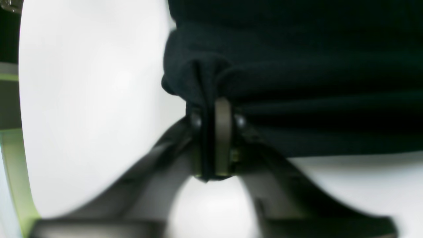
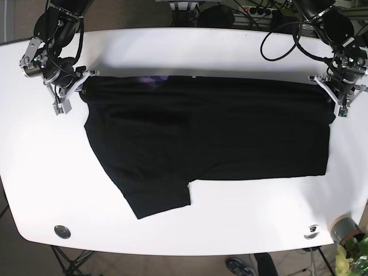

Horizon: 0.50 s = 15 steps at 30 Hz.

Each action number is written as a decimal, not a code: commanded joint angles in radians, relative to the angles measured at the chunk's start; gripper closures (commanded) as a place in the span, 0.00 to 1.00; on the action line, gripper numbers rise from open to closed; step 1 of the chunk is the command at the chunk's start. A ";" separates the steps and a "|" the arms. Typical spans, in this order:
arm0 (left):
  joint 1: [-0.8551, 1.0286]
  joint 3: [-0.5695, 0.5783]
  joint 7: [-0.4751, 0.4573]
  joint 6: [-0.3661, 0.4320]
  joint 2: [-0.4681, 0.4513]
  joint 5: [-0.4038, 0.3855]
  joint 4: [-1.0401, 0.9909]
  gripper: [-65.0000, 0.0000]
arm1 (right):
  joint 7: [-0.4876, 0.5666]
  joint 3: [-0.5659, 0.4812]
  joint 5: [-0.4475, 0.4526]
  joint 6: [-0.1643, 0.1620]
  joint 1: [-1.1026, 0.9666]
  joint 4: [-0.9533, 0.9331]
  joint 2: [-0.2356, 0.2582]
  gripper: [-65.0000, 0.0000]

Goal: Fold the T-shirt properly
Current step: 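Lay the folded shirt down and release both grippers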

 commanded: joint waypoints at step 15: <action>0.039 -0.105 -0.011 0.006 -0.019 -0.141 0.097 0.38 | 0.013 0.007 0.343 0.002 -0.115 0.143 0.042 0.20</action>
